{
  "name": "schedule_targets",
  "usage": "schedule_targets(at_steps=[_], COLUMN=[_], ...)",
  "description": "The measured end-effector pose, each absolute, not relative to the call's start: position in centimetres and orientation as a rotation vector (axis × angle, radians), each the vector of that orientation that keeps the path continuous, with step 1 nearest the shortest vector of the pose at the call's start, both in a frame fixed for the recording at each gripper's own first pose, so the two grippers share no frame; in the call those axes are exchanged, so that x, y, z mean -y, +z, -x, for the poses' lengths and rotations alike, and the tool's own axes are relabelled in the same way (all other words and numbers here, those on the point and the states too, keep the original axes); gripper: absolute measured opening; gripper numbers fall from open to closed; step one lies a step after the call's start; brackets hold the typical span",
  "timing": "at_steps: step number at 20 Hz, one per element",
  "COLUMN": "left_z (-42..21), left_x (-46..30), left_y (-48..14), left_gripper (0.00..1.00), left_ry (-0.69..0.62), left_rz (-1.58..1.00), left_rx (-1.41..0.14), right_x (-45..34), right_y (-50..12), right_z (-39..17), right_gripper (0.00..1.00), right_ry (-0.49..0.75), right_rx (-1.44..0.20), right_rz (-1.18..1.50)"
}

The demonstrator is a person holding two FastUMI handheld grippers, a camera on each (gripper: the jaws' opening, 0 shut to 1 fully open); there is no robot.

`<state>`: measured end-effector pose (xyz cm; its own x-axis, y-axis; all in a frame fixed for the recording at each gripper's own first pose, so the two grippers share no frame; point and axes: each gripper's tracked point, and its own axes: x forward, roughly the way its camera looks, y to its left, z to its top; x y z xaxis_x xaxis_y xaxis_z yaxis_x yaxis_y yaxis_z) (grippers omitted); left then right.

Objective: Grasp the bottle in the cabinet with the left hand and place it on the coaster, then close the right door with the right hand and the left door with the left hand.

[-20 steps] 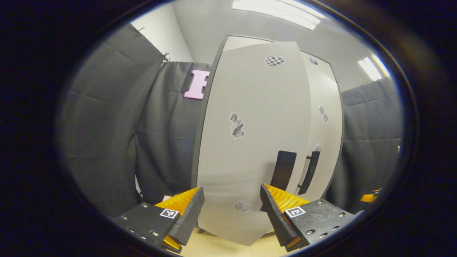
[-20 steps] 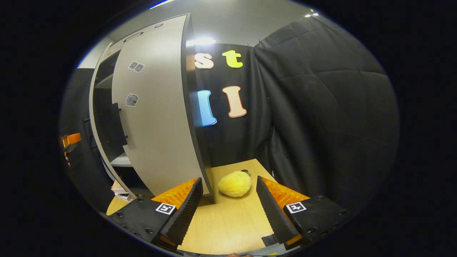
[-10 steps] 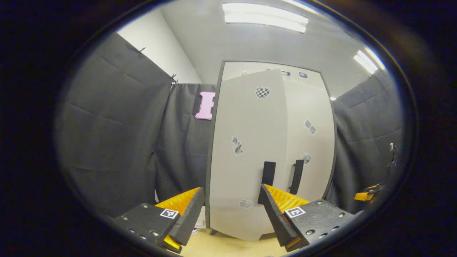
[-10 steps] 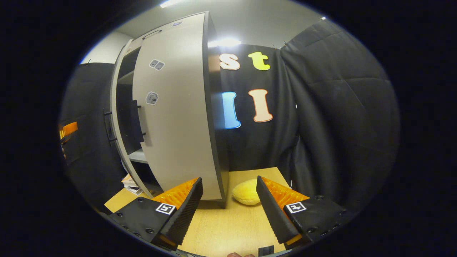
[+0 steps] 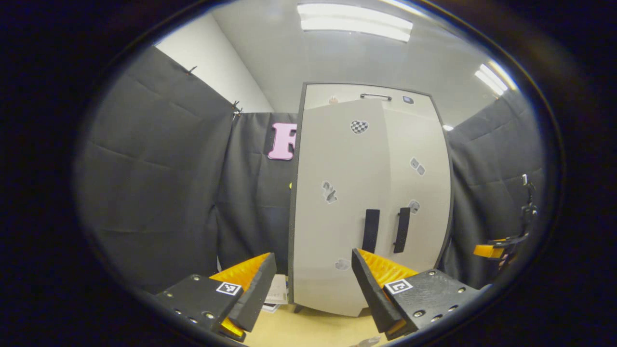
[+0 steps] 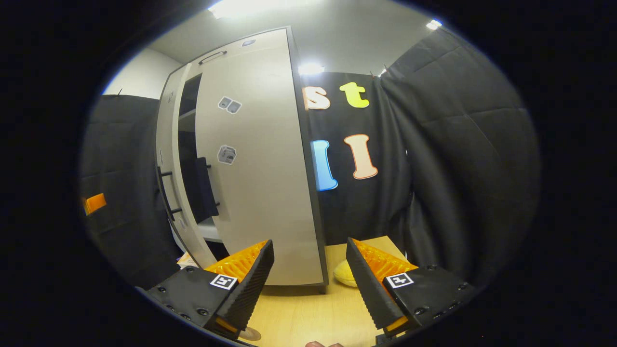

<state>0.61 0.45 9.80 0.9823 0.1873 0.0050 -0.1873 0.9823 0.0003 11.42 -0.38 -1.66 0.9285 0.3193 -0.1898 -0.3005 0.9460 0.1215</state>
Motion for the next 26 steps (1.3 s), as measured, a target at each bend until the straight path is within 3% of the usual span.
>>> schedule_targets(at_steps=[3,4,5,7,8,9,12,13,14,16,17,18,20,21,23,24,25,26], left_z=[0.3,0.9,1.3,2.1,2.6,3.0,4.4,4.8,4.9,4.8,4.5,4.5,4.0,3.7,3.6,3.6,3.5,3.3], left_x=[-2.5,-3.1,-3.8,-4.8,-5.4,-5.9,-7.3,-7.9,-8.3,-8.4,-8.4,-8.3,-8.5,-8.8,-9.2,-9.3,-9.4,-9.5], left_y=[9.6,9.4,9.3,9.1,9.0,9.0,8.5,8.3,7.8,7.9,8.2,8.4,8.8,8.7,8.1,8.0,7.6,7.0], left_gripper=[0.92,0.92,0.92,0.92,0.85,0.92,0.92,0.99,0.92,0.92,0.92,0.92,0.92,0.92,0.92,0.92,0.92,0.92], left_ry=[0.191,0.193,0.194,0.199,0.205,0.204,0.205,0.212,0.215,0.218,0.221,0.218,0.212,0.216,0.234,0.238,0.238,0.238], left_rz=[-0.012,-0.011,-0.003,0.024,0.041,0.057,0.055,0.047,0.048,0.072,0.083,0.089,0.078,0.07,0.072,0.086,0.104,0.113], left_rx=[-0.001,0.002,0.01,0.028,0.034,0.04,0.045,0.045,0.04,0.04,0.045,0.056,0.07,0.067,0.056,0.057,0.055,0.048], right_x=[-0.6,-1.0,-1.3,-1.7,-1.9,-2.1,-2.6,-2.6,-2.5,-2.3,-2.2,-2.0,-1.3,-1.1,-0.9,-0.7,-0.5,-0.3], right_y=[-1.2,-1.1,-1.1,-1.1,-1.1,-1.1,-0.7,-0.5,-0.2,-0.2,-0.3,-0.2,-0.4,-0.6,-0.6,-0.5,-0.6,-0.7], right_z=[-10.9,-10.5,-10.2,-9.5,-9.2,-8.9,-8.4,-8.2,-8.1,-7.6,-7.4,-7.4,-7.4,-7.3,-7.1,-6.9,-6.9,-6.8], right_gripper=[0.96,0.92,0.96,0.96,0.96,0.96,0.96,0.96,0.96,0.96,0.92,0.96,0.92,0.96,0.92,0.96,0.92,0.96], right_ry=[0.297,0.295,0.29,0.276,0.272,0.268,0.263,0.259,0.254,0.245,0.245,0.239,0.217,0.205,0.194,0.191,0.183,0.176], right_rx=[-0.177,-0.173,-0.166,-0.152,-0.152,-0.152,-0.137,-0.12,-0.103,-0.102,-0.105,-0.104,-0.105,-0.111,-0.12,-0.122,-0.124,-0.124], right_rz=[-0.081,-0.081,-0.082,-0.085,-0.088,-0.091,-0.095,-0.089,-0.082,-0.074,-0.072,-0.069,-0.06,-0.061,-0.081,-0.084,-0.076,-0.063])
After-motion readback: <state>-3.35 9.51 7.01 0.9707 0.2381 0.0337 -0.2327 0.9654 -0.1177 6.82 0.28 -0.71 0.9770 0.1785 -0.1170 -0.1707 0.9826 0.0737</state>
